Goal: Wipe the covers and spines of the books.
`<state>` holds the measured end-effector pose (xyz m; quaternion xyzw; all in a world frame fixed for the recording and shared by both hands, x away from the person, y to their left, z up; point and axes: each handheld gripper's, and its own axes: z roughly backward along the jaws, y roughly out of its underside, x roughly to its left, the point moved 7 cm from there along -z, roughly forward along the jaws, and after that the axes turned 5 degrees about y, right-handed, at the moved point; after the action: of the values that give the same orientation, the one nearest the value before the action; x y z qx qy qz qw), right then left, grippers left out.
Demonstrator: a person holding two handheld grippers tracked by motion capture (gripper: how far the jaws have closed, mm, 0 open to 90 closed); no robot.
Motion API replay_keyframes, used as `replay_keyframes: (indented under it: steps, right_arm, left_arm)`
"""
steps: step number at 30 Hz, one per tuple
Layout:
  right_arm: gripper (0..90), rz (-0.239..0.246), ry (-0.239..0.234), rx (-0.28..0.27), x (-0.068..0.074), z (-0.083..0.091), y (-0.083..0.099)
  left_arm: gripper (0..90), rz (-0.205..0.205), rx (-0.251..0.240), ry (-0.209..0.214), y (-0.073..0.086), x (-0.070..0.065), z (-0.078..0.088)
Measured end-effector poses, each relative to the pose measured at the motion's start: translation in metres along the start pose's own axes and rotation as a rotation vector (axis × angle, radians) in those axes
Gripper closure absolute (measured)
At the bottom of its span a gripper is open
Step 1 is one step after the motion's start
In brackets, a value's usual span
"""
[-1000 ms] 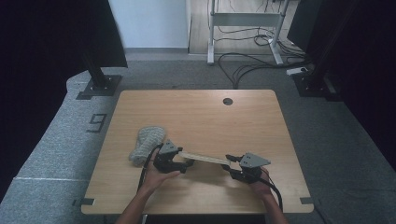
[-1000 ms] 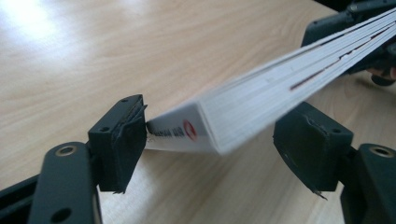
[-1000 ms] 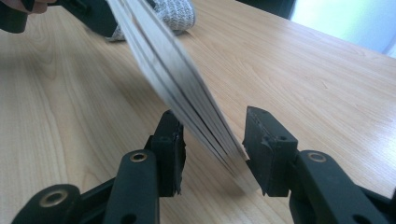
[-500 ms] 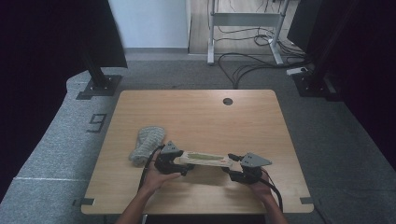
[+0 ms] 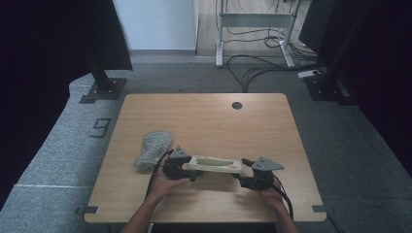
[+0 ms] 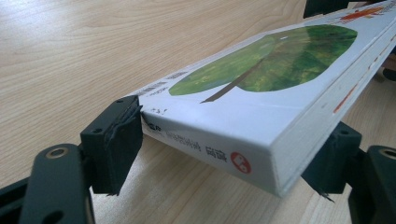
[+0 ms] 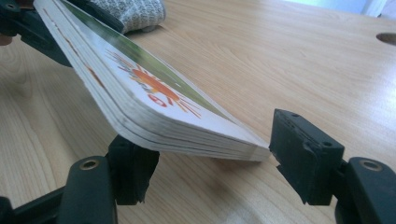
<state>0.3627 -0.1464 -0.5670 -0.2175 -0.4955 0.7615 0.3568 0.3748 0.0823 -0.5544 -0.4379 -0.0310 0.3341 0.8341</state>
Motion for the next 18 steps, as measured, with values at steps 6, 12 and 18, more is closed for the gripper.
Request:
replay_keyframes:
  steps: [6,12,18]
  right_arm:
    - [31.6,-0.032,-0.003,0.023,-0.0009,-0.0004,0.0021]
    - [31.6,-0.063,-0.007,0.051,-0.0018,-0.0009,0.0044]
    - [31.9,-0.105,0.014,0.084,-0.0068,-0.003,0.007]
  left_arm:
    - [22.4,-0.001,0.015,-0.005,0.0026,-0.0005,-0.0017]
    - [22.0,0.004,0.029,-0.006,0.0043,0.0002,-0.004]
    - [21.1,0.014,0.056,0.001,0.0077,0.001,-0.0079]
